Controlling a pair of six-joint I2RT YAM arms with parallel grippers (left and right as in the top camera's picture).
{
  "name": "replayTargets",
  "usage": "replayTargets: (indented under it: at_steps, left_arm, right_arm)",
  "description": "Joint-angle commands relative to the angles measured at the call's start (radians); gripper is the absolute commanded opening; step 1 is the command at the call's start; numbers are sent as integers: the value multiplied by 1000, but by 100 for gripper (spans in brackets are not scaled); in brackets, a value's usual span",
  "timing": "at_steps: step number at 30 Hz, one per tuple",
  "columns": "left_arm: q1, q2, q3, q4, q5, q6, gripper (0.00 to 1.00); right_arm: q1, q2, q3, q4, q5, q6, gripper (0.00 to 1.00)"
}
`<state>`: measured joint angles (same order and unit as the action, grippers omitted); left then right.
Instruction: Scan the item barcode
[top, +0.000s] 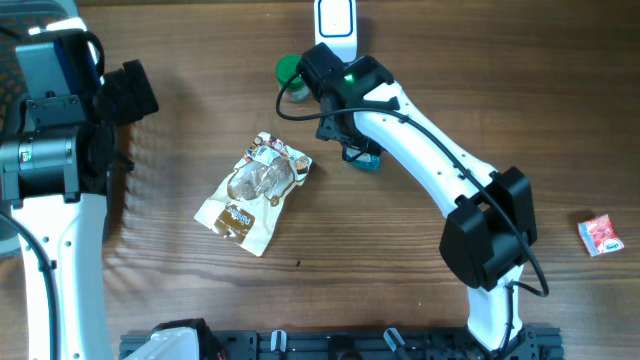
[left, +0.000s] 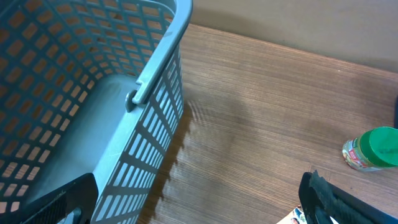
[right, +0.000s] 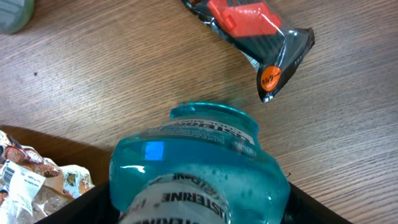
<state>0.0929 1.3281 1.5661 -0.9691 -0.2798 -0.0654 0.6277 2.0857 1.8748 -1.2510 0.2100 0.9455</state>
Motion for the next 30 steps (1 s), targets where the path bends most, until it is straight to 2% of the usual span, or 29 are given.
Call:
replayTargets:
  at_steps: [1,5,8,12,15,19,20,22,27,30]
  left_arm:
    - [6,-12,6,2,-6,5,100]
    - [6,-12,6,3,-6,5,100]
    - [6,-12,6,2,-6,5,100]
    - [6,-12,6,3,-6,5,100]
    - [6,-12,6,3,-6,5,100]
    - [6,-12,6,2,-6,5,100]
    - [6,-12,6,2,-6,5,100]
    - [6,-12,6,3,-6,5,100]
    - [6,-12,6,2,-6,5,100]
    - [6,-12,6,3,-6,5,100]
  right_arm:
    - [1,16,-28,5,-71,-20,55]
    - [0,12,-11,4,-77,-93,62]
    - [-1,6,42,-4,-77,-177,78]
    - [-7,4,116,-37,-77,-261,82]
    - [-15,4,117,-44,-76,-269,84]
    - [-29,4,117,-43,-76,-369,84]
    - [-31,4,117,-40,-72,-429,87]
    - [-34,3,127,-42,-69,-600,98]
    - [-34,3,187,-79,-86,-986,100]
    - [-37,3,188,-65,-159,-1115,100]
